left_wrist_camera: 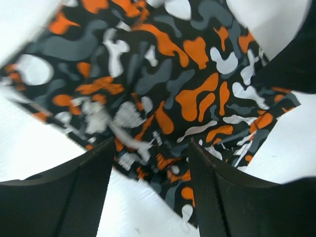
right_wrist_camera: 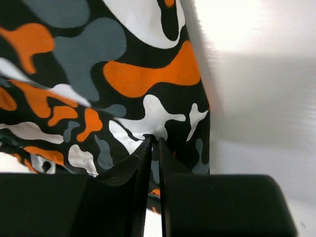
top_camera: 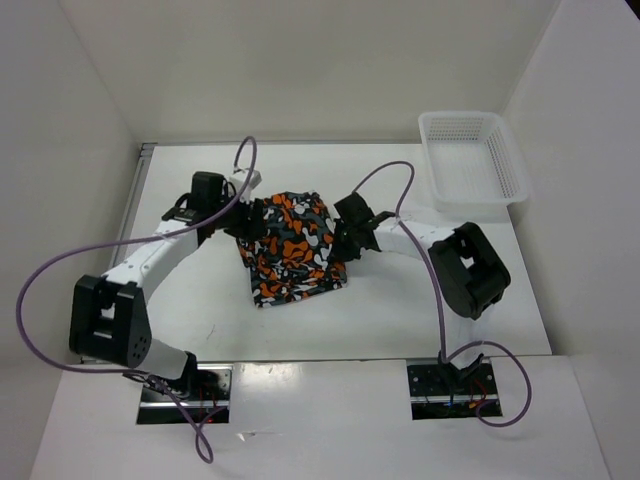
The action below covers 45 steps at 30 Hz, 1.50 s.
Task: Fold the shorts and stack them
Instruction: Fold the shorts
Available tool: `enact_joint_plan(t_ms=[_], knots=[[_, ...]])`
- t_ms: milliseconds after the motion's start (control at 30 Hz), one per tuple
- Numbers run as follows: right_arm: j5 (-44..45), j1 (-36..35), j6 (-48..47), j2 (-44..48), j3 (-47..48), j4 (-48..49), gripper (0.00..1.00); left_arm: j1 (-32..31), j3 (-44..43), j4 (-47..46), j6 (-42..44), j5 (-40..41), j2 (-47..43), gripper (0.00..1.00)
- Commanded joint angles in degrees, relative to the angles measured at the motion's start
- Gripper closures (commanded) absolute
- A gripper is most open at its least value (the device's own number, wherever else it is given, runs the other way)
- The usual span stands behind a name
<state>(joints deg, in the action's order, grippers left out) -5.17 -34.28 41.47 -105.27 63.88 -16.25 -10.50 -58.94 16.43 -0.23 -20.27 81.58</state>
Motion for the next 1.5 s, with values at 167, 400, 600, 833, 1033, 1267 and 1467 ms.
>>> enact_joint_plan(t_ms=[167, 400, 600, 833, 1033, 1267, 1467], knots=[[5.96, -0.52, -3.15, 4.92, 13.89, -5.19, 0.84, -1.19, 0.75, -8.16, 0.23, 1.72, 12.28, 0.34], [2.97, 1.94, -3.86, -10.29, 29.70, -5.28, 0.84, -0.66, 3.30, -9.74, 0.23, 3.66, 16.25, 0.38], [2.70, 2.99, -1.93, -20.22, 35.00, -2.48, 0.84, -0.14, 1.03, -6.76, 0.23, 3.66, 15.10, 0.38], [4.73, 3.52, -0.52, -20.51, 39.04, -3.52, 0.84, -0.13, -3.19, -2.90, 0.23, 2.43, 13.61, 0.30], [6.04, 4.75, -2.44, -6.74, 40.27, -5.63, 0.55, -0.13, -8.29, 2.02, 0.23, 1.29, 6.32, 0.24], [11.58, 6.50, -5.44, 14.61, 28.77, -4.93, 0.00, 3.20, -10.94, 6.59, 0.23, 1.29, -7.55, 0.00], [17.38, 11.07, -6.49, 31.84, 15.86, -10.99, 0.00, 9.35, -7.52, 7.66, 0.23, 0.76, -21.09, 0.00]])
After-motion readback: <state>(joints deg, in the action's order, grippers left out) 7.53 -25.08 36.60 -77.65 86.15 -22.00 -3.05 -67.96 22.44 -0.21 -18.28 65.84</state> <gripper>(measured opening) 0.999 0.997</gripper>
